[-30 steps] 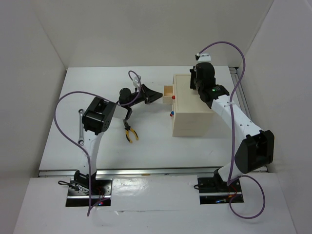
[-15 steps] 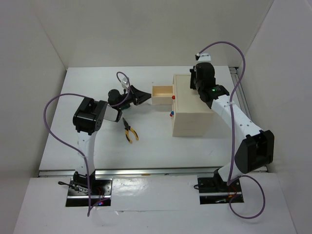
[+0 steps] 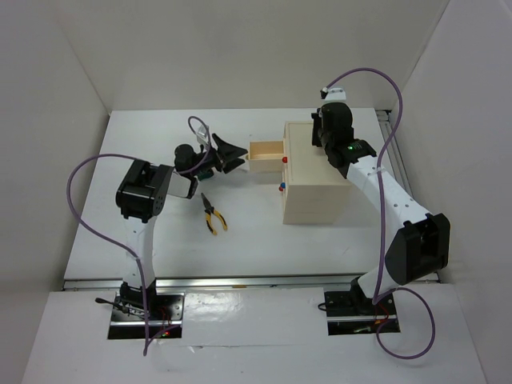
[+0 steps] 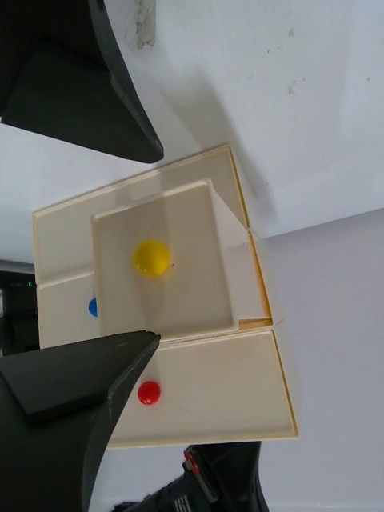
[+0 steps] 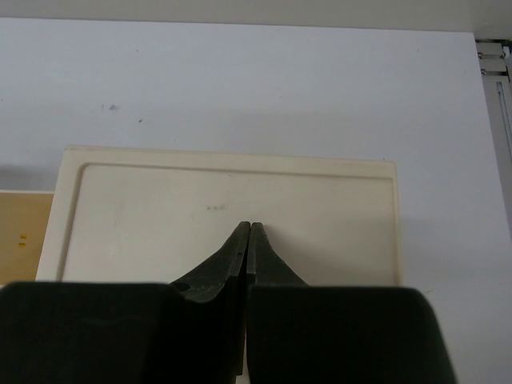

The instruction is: Sort the tools into containers

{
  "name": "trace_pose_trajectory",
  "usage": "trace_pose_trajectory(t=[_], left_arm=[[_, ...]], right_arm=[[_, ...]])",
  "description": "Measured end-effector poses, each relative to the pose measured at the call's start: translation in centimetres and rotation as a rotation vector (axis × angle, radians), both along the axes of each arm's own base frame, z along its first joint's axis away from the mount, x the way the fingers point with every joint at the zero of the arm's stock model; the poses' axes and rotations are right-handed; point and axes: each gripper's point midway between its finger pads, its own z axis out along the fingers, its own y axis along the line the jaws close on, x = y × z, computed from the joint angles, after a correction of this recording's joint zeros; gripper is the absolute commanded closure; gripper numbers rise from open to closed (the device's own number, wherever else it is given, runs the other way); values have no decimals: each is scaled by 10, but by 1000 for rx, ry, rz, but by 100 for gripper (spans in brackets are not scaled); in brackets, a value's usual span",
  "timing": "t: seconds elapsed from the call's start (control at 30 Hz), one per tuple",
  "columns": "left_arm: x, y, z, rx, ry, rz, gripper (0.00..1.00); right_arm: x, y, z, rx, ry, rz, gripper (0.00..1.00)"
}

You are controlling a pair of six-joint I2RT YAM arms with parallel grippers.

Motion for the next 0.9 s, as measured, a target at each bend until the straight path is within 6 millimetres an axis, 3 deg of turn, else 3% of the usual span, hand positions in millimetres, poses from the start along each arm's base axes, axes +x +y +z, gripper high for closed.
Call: trace_pose_trajectory(t=[0.13, 0.3, 0.47, 0.57, 0.67, 0.83, 0.9], left_arm=[[5, 9, 6, 21, -7, 24, 0], [15, 32, 30, 134, -47, 117, 0], [48, 79, 58, 472, -79, 373, 0], [56, 103, 67, 701, -132, 456, 0], [55, 119, 49, 921, -134, 453, 0], [50, 131, -18, 1148, 98, 325, 0], [33, 141, -43, 1196, 245, 305, 0]], right_arm=[[0, 0, 0, 0, 0, 0, 100], [0, 0, 0, 0, 0, 0, 100], [0, 0, 0, 0, 0, 1, 100], [0, 0, 0, -1, 0, 4, 100], [0, 2, 0, 2, 2, 15, 100], [2, 8, 0, 11, 6, 43, 100], [3, 11, 0, 17, 4, 54, 100]])
